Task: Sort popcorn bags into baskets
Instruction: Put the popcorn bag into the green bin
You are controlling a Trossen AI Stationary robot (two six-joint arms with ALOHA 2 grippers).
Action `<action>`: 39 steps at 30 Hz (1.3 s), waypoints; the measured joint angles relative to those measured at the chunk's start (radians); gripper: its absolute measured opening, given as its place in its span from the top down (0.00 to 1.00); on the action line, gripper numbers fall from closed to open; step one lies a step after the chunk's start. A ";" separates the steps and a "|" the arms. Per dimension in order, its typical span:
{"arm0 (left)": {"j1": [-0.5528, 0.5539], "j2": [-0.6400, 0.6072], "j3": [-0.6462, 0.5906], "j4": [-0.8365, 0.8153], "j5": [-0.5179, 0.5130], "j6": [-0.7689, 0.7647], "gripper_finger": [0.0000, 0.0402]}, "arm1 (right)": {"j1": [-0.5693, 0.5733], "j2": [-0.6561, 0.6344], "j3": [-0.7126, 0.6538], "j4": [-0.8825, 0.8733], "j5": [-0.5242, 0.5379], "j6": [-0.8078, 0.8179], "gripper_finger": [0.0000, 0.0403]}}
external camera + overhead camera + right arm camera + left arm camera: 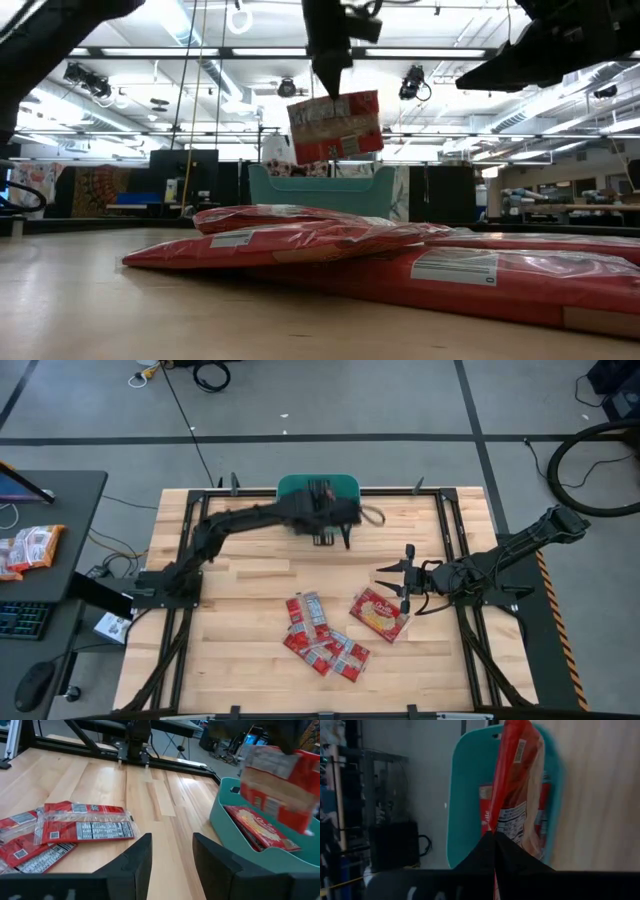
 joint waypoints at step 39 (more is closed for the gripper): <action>0.185 0.100 -0.050 -0.117 0.415 -0.051 0.58 | 0.000 0.001 0.000 -0.029 -0.001 0.036 0.64</action>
